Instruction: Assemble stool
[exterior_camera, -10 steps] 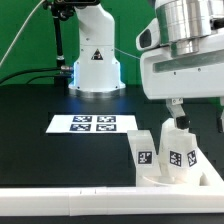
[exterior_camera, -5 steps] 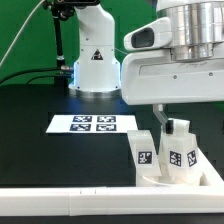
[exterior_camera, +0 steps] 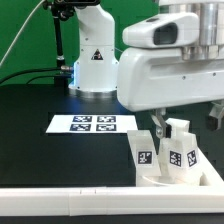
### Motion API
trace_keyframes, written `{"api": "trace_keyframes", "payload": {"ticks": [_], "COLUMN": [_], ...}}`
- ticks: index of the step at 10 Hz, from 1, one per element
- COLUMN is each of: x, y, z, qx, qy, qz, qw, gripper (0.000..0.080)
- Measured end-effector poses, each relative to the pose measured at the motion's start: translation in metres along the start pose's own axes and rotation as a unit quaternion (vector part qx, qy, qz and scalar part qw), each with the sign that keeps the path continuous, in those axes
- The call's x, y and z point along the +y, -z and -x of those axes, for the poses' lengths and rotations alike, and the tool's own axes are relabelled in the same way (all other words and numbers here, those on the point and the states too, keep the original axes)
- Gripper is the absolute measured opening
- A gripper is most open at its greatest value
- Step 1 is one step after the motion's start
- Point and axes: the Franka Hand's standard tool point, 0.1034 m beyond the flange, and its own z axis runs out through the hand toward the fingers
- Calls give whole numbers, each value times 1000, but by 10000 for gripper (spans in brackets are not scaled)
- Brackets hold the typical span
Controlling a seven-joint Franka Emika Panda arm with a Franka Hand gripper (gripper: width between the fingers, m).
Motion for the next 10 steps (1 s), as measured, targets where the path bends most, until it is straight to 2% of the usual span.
{"api": "trace_keyframes", "payload": {"ticks": [2, 5, 6, 8, 9, 10], "x": [6, 7, 4, -1, -9, -14], "y": [0, -2, -12, -28, -31, -30], "z": [2, 3, 5, 11, 12, 7], "qx": [-2, -6, -18, -32, -51, -56], "qy": [75, 75, 66, 43, 17, 8], "qz": [9, 12, 18, 14, 10, 20], "qw": [997, 997, 997, 998, 998, 998], "gripper": [649, 649, 649, 649, 649, 564]}}
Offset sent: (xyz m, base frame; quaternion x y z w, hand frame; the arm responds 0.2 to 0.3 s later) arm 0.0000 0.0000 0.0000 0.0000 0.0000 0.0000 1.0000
